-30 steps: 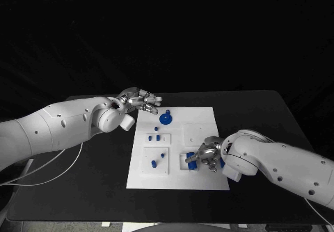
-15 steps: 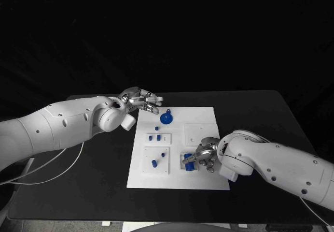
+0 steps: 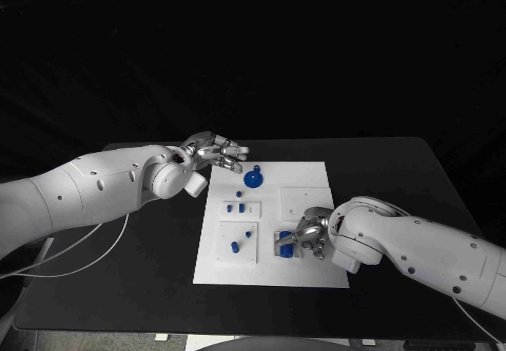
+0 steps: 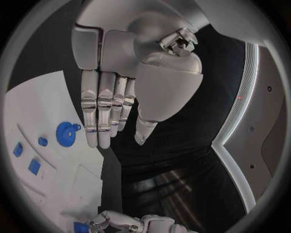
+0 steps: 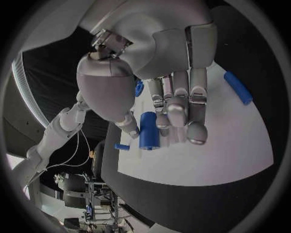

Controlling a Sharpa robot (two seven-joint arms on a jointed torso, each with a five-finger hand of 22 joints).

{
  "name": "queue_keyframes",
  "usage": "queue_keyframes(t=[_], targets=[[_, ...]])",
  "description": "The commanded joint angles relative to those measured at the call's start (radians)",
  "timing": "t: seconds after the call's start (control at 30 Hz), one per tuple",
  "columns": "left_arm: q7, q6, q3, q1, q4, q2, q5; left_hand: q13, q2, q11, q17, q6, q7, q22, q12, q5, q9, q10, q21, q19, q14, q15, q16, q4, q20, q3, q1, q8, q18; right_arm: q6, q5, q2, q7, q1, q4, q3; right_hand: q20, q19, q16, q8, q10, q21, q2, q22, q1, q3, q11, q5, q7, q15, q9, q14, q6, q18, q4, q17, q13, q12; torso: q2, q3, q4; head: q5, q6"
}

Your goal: Assemble the parts on the task board

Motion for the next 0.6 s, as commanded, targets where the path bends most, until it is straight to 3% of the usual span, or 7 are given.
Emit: queue_keyframes(t=[0.03,0.13,0.2,0.37,0.6], targets=[[0.004,0.019,0.0,0.001,0.001,0.002,-0.005,0.001,0.006,-0.002,0.001,-0.007,0.001,-0.001,-0.003,0.003,0.001,-0.007,0.004,0.005,-0.001,0.007,0.006,0.005,0.002,0.001,-0.006,0.007,-0.02,0.021,-0.033,0.005,-0.028,-0.01,-0.004,-0.01,-0.003,0.045,-0.006,-0.009,-0.007,-0.003,-0.026,-0.001,0.003,-0.009,0.0,-0.009,0.008,-0.003,-0.002,-0.004,-0.025,0.011,0.016,0.0,0.001,-0.002,0.0,0.0005,-0.0006,0.003,0.001],[0.003,0.02,0.0,0.001,0.001,0.002,-0.005,0.001,0.007,-0.002,0.001,-0.008,0.001,-0.003,-0.003,0.003,0.001,-0.007,0.004,0.006,-0.001,0.007,0.006,0.008,0.002,0.0,-0.007,0.006,-0.02,0.02,-0.042,0.005,-0.023,-0.01,-0.002,-0.011,-0.004,0.045,-0.009,-0.008,-0.01,-0.007,-0.033,-0.002,0.023,-0.064,0.001,-0.008,0.01,-0.003,-0.007,-0.005,-0.034,0.009,0.043,0.002,0.0,-0.006,0.0,0.0006,-0.0005,0.005,0.0],[0.003,0.021,0.0,0.001,0.0,0.002,-0.005,0.001,0.007,-0.002,0.001,-0.008,0.001,-0.003,-0.003,0.003,0.001,-0.007,0.004,0.006,-0.001,0.007,0.006,0.008,0.002,0.0,-0.007,0.006,-0.02,0.019,-0.046,0.005,-0.02,-0.01,-0.001,-0.012,-0.002,0.045,-0.01,-0.008,-0.011,-0.01,-0.019,-0.002,0.052,-0.124,0.003,-0.007,0.011,-0.001,-0.007,-0.004,-0.037,0.012,0.066,0.003,0.001,-0.006,0.0,0.0006,-0.0005,0.005,0.0],[0.002,0.022,0.0,0.001,0.0,0.002,-0.006,0.001,0.007,-0.002,0.001,-0.008,0.001,-0.003,-0.003,0.003,0.001,-0.007,0.004,0.006,-0.001,0.007,0.006,0.008,0.002,0.0,-0.007,0.006,-0.02,0.016,-0.052,0.003,-0.013,-0.01,0.003,-0.013,-0.001,0.045,-0.012,-0.008,-0.013,-0.012,-0.024,-0.001,0.067,-0.148,0.003,-0.007,0.012,-0.001,-0.006,-0.004,-0.041,0.014,0.089,0.004,0.0,-0.006,0.0,0.0012,-0.0005,0.006,-0.002],[0.001,0.022,0.0,0.001,-0.001,0.003,-0.006,0.001,0.007,-0.002,0.001,-0.008,0.001,-0.003,-0.003,0.003,0.001,-0.007,0.004,0.006,-0.001,0.007,0.006,0.008,0.002,0.0,-0.007,0.006,-0.02,0.009,-0.057,-0.004,-0.003,-0.01,0.009,-0.013,-0.001,0.045,-0.012,-0.008,-0.012,-0.012,-0.022,-0.001,0.068,-0.151,0.003,-0.007,0.012,-0.001,-0.005,-0.004,-0.04,0.014,0.094,0.004,0.001,-0.006,0.001,0.0015,-0.001,0.006,-0.002]])
